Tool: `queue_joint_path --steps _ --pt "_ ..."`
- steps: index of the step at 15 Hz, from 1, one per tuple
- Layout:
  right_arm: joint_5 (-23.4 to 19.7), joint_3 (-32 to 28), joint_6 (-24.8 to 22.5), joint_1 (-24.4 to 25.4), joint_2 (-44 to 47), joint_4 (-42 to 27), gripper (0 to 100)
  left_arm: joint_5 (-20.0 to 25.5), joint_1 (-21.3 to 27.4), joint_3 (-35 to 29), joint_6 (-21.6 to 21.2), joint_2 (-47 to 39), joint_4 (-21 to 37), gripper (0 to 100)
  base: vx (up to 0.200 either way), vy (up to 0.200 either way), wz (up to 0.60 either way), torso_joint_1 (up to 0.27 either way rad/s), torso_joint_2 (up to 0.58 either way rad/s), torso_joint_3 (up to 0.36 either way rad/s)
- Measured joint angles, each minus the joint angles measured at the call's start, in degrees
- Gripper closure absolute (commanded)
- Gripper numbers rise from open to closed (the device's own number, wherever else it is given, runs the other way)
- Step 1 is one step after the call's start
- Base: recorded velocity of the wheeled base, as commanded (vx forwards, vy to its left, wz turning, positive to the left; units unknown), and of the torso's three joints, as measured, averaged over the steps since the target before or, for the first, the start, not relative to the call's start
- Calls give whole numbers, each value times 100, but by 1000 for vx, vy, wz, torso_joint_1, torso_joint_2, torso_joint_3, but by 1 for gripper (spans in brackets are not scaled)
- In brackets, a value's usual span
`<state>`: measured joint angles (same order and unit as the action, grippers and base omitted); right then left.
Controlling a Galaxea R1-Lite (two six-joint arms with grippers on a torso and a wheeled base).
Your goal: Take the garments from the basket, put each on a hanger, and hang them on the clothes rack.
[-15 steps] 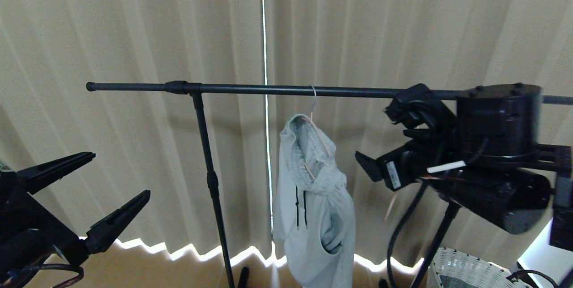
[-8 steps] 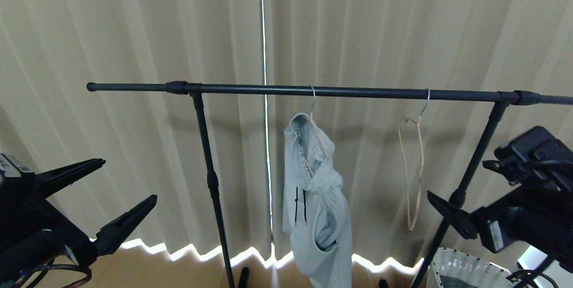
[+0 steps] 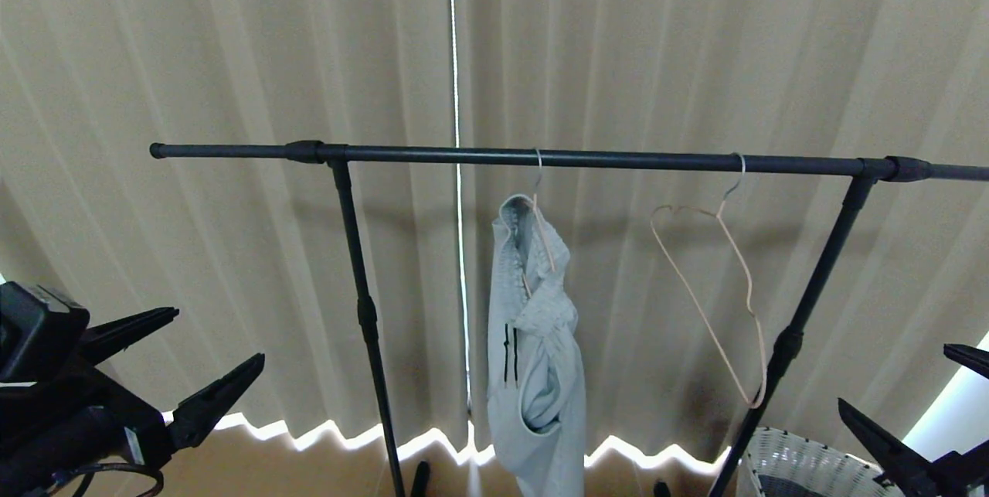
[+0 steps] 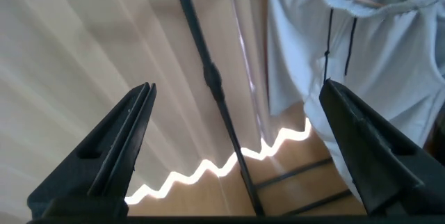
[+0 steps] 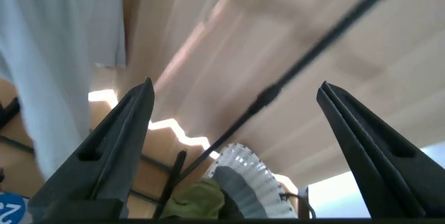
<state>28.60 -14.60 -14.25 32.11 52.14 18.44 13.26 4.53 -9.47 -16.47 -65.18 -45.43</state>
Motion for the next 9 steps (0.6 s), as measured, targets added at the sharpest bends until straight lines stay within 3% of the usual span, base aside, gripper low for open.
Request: queue_joint_path --steps 6,9 --pt "-17 -6 890 -48 384 51 0 23 -132 308 -9 77 4 0 0 0 0 0 0 0" --pt "-28 -20 1135 -50 762 77 0 26 -123 418 9 185 6 0 -200 0 0 6 1 4"
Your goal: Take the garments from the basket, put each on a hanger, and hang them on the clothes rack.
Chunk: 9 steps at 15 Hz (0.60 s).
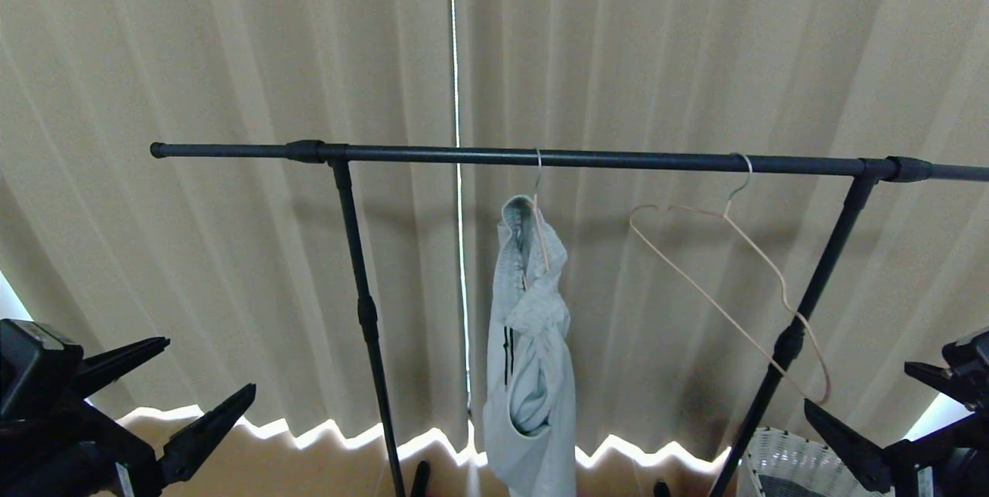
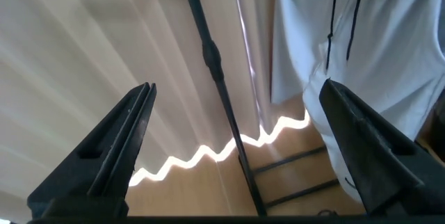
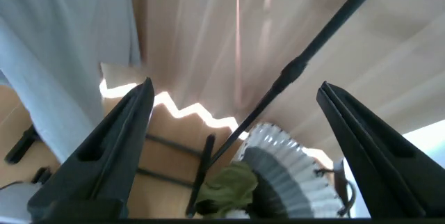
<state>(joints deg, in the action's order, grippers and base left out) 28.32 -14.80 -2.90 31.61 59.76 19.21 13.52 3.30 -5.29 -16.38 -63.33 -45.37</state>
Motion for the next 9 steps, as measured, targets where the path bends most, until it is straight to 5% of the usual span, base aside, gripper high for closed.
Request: queue_joint_path --steps 9 --pt "37 168 -10 2 575 385 0 2 57 96 -59 46 16 0 -178 0 0 2 -1 2"
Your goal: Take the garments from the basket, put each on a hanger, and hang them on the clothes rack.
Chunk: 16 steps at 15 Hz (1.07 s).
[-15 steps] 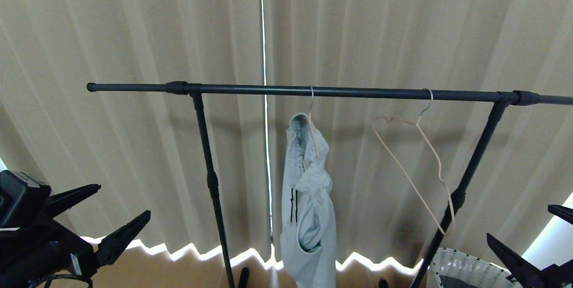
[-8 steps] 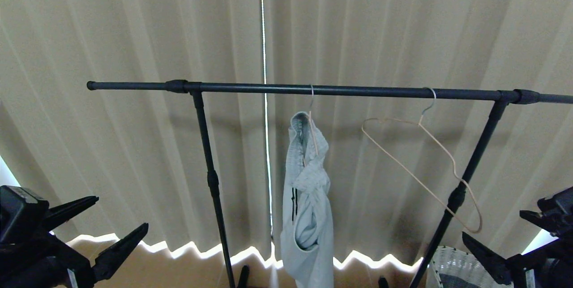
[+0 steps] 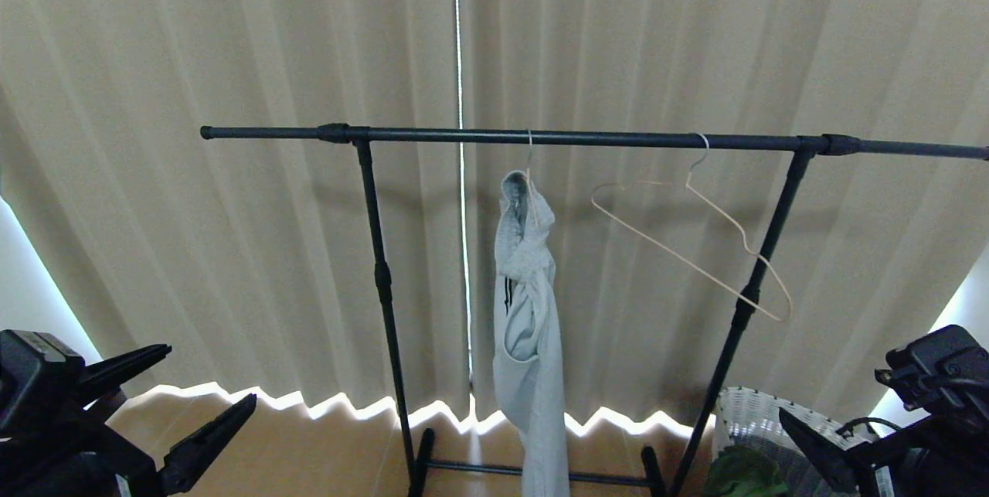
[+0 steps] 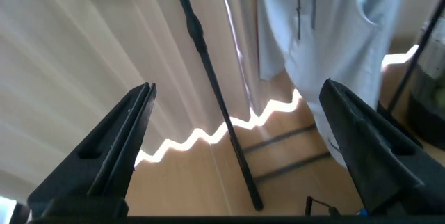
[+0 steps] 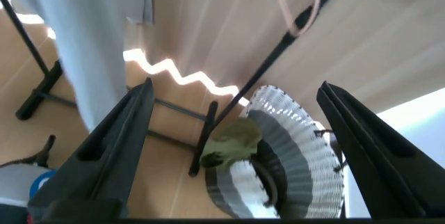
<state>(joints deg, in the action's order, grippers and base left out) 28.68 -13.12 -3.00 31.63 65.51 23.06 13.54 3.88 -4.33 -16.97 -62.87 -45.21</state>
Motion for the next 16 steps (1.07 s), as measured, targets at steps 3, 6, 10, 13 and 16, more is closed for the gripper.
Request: queue_joint_path --steps 3,6,10,13,16 --pt "9 108 -11 0 11 22 0 -6 -7 37 -99 20 -16 0 0 0 0 0 0 0" --pt "16 146 -11 -22 28 13 0 -24 -46 22 -87 113 -9 0 0 0 0 0 0 0" --pt "7 116 -9 -411 133 35 0 -30 -184 -21 -73 463 -11 0 0 0 0 0 0 0" --pt "7 111 -48 -700 185 63 0 -28 -265 -10 -79 702 30 0 0 0 0 0 0 0" --pt "-2 140 -219 -752 204 57 0 -28 -414 -2 -77 669 27 0 0 0 0 0 0 0"
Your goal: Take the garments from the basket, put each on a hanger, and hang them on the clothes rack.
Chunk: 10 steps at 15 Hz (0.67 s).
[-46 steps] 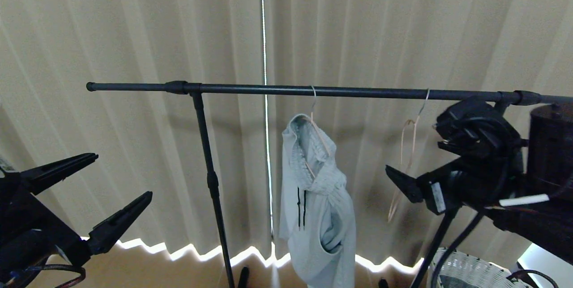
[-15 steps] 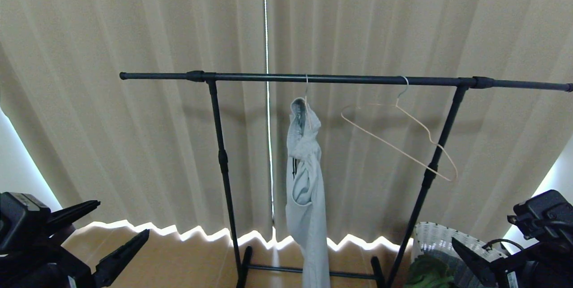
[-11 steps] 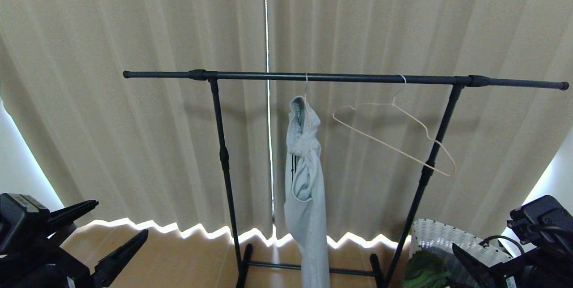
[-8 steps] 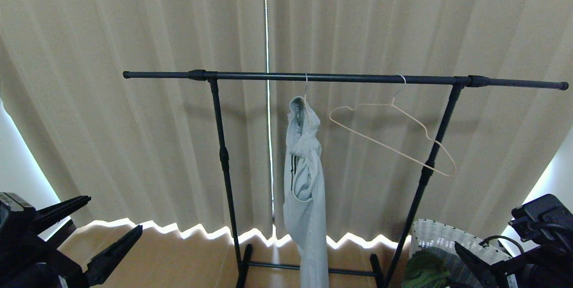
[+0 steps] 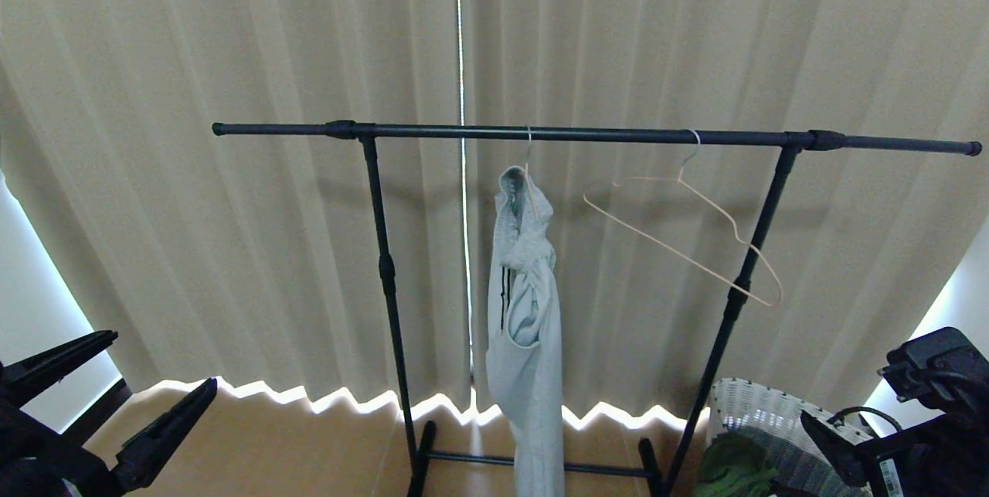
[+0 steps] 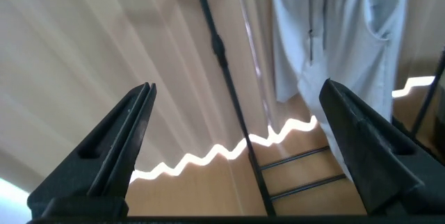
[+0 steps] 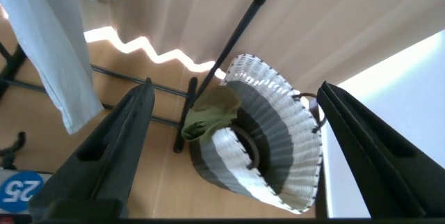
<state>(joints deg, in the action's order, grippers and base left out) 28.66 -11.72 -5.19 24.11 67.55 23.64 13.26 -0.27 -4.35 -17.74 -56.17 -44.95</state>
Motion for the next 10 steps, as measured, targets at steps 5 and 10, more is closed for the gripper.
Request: queue_joint_path --steps 5,10 --pt "-9 11 -9 -5 26 -5 0 6 -133 0 -2 -79 -2 0 0 0 0 0 0 0" --pt "-1 15 -13 -5 30 -10 0 11 -127 50 -2 -90 -7 0 0 0 0 0 0 0"
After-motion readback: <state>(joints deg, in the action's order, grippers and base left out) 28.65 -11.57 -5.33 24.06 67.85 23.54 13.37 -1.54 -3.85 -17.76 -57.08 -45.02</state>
